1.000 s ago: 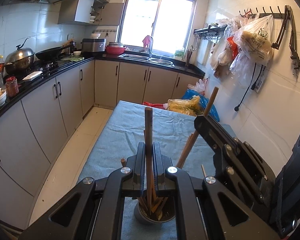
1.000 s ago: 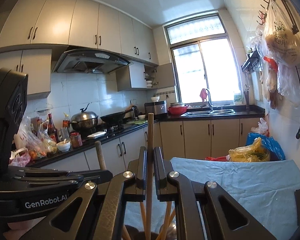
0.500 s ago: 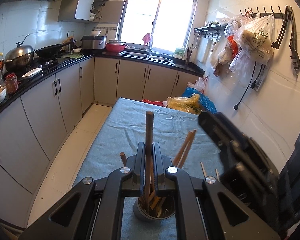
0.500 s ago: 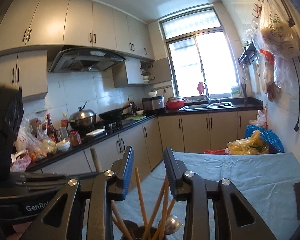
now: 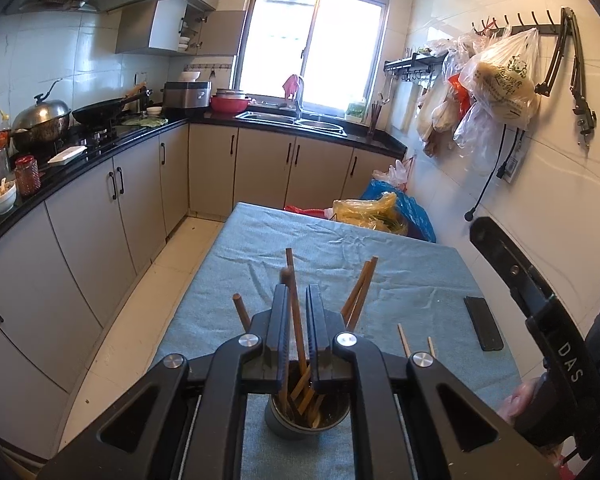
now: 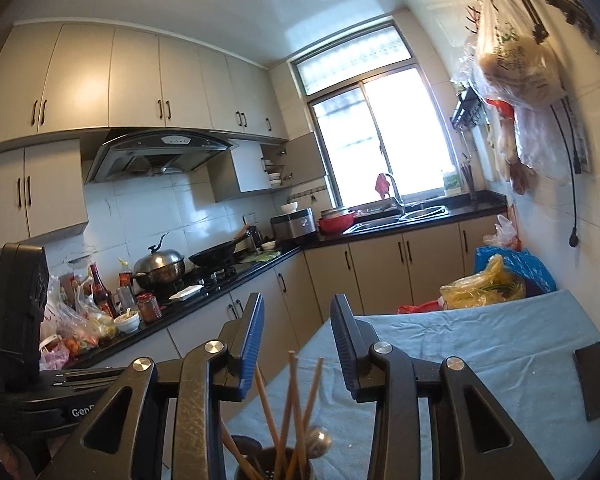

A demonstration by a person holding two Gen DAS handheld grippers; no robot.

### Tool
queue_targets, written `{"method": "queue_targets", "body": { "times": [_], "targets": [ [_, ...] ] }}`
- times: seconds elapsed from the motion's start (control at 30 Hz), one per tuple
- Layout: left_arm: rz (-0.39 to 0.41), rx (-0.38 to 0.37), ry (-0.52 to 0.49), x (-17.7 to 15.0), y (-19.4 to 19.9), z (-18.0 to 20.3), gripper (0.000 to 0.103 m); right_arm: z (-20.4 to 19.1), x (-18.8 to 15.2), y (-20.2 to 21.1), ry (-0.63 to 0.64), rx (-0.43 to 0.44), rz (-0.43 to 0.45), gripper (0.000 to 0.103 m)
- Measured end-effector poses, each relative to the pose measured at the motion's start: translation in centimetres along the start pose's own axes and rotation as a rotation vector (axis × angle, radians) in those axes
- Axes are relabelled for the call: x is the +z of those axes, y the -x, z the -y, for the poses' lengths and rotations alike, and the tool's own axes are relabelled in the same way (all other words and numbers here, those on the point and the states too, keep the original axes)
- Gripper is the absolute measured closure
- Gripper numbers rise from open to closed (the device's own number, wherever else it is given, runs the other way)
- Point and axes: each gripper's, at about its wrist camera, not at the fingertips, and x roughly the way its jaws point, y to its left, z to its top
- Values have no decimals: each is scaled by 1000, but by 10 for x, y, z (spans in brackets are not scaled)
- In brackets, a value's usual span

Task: Organize utensils
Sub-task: 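Move both open tools away from the holder over the loose chopsticks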

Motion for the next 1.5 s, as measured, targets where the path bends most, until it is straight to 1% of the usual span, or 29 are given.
{"method": "queue_targets", "body": {
  "times": [0.03, 0.1, 0.37, 0.43, 0.5, 0.6, 0.7, 0.8, 1.1, 1.5],
  "targets": [
    [3, 1, -2, 0, 1, 1, 86, 1, 0, 2, -3, -3, 2, 65],
    [13, 4, -5, 0, 4, 3, 82, 5, 0, 8, -10, -7, 4, 64],
    [62, 37, -48, -4, 20, 22, 82, 23, -2, 32, -46, -35, 10, 61],
    [72, 45, -62, -7, 23, 29, 77, 29, -5, 37, -64, -45, 1, 60],
    [73, 47, -72, -11, 23, 35, 75, 36, -8, 40, -84, -52, -12, 59],
    [70, 55, -99, -18, 21, 47, 75, 47, -13, 45, -112, -66, -34, 58],
    [63, 64, -130, -26, 19, 59, 74, 56, -18, 50, -127, -81, -49, 58],
    [61, 73, -158, -34, 17, 71, 71, 64, -23, 57, -141, -96, -59, 56],
    [41, 66, -236, -53, 9, 107, 68, 95, -35, 75, -188, -136, -83, 55],
    [-49, 58, -314, -74, -29, 150, 67, 144, -52, 83, -274, -203, -135, 55]
  ]
}}
